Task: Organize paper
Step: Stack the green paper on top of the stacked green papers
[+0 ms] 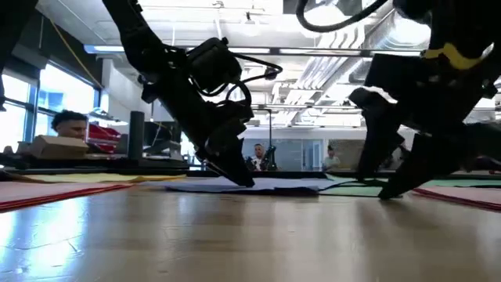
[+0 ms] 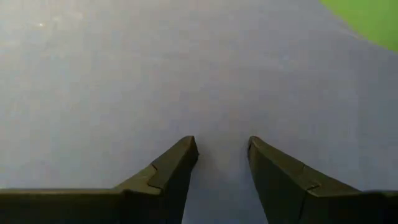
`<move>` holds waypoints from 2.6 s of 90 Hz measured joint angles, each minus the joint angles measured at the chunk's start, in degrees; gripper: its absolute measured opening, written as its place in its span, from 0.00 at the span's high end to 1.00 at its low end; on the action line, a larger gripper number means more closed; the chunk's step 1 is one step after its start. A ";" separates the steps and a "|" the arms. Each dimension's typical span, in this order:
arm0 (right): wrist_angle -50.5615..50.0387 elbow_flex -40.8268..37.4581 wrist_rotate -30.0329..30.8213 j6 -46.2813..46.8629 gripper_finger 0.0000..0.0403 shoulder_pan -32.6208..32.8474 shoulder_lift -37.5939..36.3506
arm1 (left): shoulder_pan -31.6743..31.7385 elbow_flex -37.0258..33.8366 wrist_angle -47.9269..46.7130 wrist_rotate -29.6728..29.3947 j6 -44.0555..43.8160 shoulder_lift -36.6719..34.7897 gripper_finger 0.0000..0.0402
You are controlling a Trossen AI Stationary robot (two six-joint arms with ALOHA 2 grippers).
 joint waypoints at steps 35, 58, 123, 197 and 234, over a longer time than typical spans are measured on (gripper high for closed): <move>-3.59 5.16 4.47 1.11 0.56 -4.85 -0.17 | 0.01 0.00 0.01 -0.48 -0.01 0.00 0.64; 3.26 7.73 4.54 4.95 0.56 -7.26 0.48 | 0.02 0.00 0.04 -0.62 -0.05 0.00 0.64; -4.76 10.54 -6.44 12.44 0.56 -8.82 3.15 | 0.02 0.04 0.26 -0.80 -0.41 0.04 0.64; -12.90 10.14 -2.84 11.74 0.85 -10.74 3.37 | 0.02 -2.25 4.53 -1.02 -1.42 0.00 0.64; -20.23 17.38 -18.29 7.90 1.00 -10.79 0.43 | 2.49 -2.62 2.08 -1.82 -1.57 -4.95 0.64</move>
